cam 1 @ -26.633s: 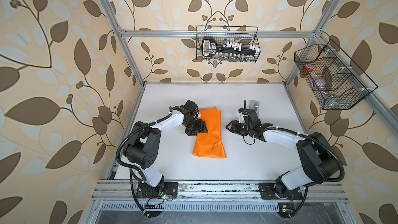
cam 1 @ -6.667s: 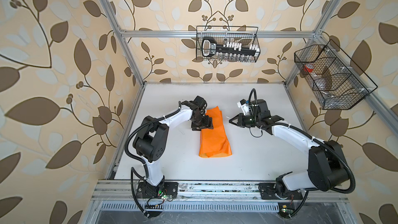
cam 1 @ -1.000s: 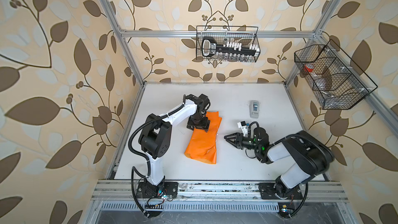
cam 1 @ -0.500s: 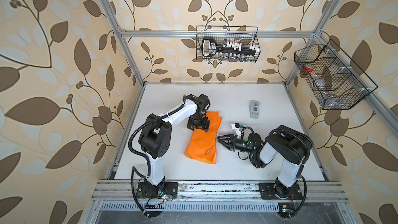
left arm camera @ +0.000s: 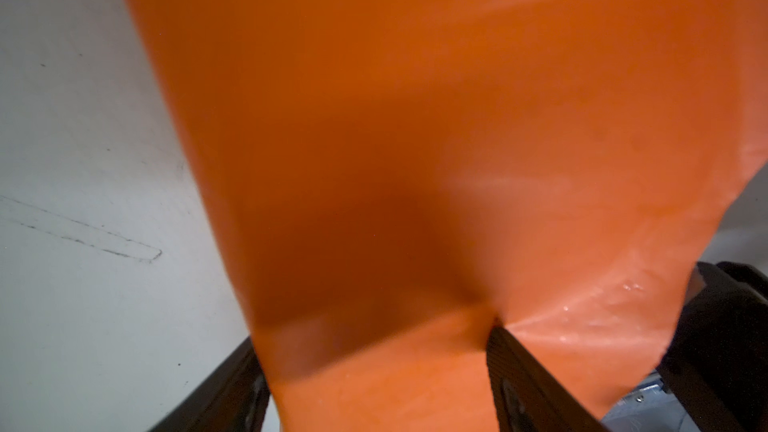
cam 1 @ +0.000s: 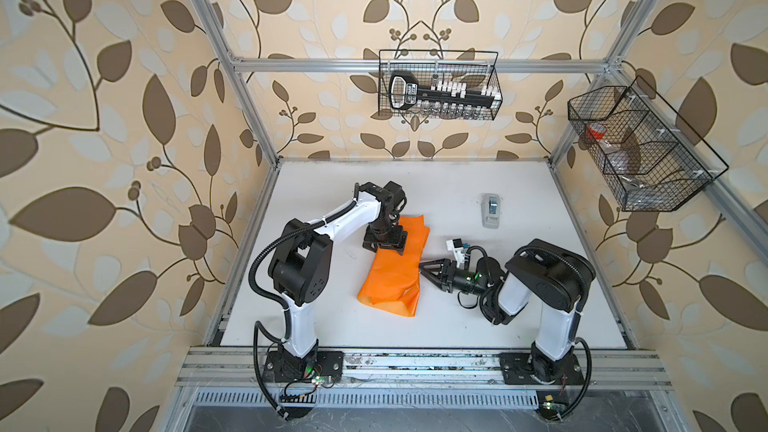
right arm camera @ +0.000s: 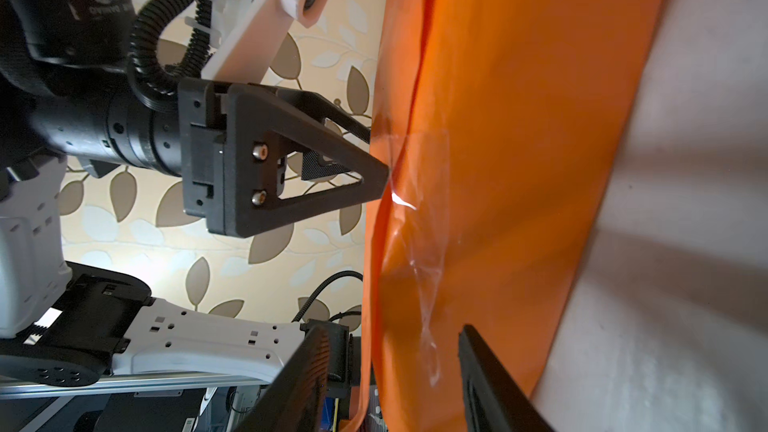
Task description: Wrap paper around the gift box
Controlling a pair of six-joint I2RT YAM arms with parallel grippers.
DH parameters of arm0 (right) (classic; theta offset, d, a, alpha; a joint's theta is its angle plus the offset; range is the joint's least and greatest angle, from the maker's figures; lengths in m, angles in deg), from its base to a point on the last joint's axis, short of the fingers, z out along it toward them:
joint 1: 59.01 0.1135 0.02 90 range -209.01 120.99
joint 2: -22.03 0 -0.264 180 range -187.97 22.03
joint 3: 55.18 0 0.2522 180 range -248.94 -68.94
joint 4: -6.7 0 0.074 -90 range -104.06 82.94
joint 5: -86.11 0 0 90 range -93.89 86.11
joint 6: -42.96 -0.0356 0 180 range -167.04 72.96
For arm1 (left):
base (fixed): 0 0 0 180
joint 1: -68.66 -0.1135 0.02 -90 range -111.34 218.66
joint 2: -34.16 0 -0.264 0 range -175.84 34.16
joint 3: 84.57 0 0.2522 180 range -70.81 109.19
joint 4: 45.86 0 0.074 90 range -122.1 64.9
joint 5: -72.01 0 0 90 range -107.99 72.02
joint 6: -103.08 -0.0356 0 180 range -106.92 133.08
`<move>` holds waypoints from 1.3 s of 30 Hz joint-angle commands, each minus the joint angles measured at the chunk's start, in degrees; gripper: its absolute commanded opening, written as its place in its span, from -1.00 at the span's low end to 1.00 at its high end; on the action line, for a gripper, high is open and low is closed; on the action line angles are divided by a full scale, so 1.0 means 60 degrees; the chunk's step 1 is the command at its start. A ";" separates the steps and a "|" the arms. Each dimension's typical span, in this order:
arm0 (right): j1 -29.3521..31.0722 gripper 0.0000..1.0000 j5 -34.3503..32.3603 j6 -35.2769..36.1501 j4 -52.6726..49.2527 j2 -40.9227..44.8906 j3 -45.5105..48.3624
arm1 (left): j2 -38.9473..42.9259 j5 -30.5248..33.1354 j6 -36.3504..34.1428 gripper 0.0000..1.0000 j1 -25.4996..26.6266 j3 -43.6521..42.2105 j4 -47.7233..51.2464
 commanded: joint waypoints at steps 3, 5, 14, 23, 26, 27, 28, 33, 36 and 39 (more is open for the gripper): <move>0.0063 -0.07 -0.0091 -0.0118 0.0494 -0.0275 0.0033 | -0.0523 -0.0151 0.0151 0.59 0.0199 -0.0393 -0.0224; 0.0074 -0.13 -0.0092 -0.0104 0.0494 -0.0252 0.0017 | -0.0530 -0.0139 0.0154 0.59 0.0207 -0.0391 -0.0224; 0.0073 -0.40 -0.0110 -0.0177 0.0513 -0.0155 -0.0019 | -0.0545 -0.0137 0.0139 0.59 0.0198 -0.0335 -0.0180; 0.0082 -0.57 -0.0101 -0.0301 0.0508 0.0032 0.0003 | -0.0547 -0.0150 0.0144 0.59 0.0202 -0.0333 -0.0195; 0.0073 -0.64 -0.0095 -0.0352 0.0513 0.0090 0.0003 | -0.0528 -0.0135 0.0144 0.59 0.0199 -0.0333 -0.0180; 0.0078 -0.66 -0.0076 -0.0341 0.0507 0.0099 0.0004 | -0.0523 -0.0128 0.0151 0.59 0.0201 -0.0324 -0.0180; 0.0077 -0.70 -0.0076 -0.0367 0.0505 0.0121 -0.0004 | -0.0530 -0.0131 0.0146 0.59 0.0192 -0.0320 -0.0180; 0.0022 -0.90 -0.0032 -0.0473 0.0507 0.0197 0.0003 | -0.0523 -0.0135 0.0167 0.59 0.0210 -0.0327 -0.0180; -0.0040 -1.00 0.0032 -0.0524 0.0506 0.0297 0.0010 | -0.0534 -0.0111 0.0166 0.59 0.0204 -0.0315 -0.0165; -0.0184 -1.00 0.0148 -0.0641 0.0502 0.0547 0.0088 | -0.0541 -0.0123 0.0174 0.59 0.0198 -0.0292 -0.0178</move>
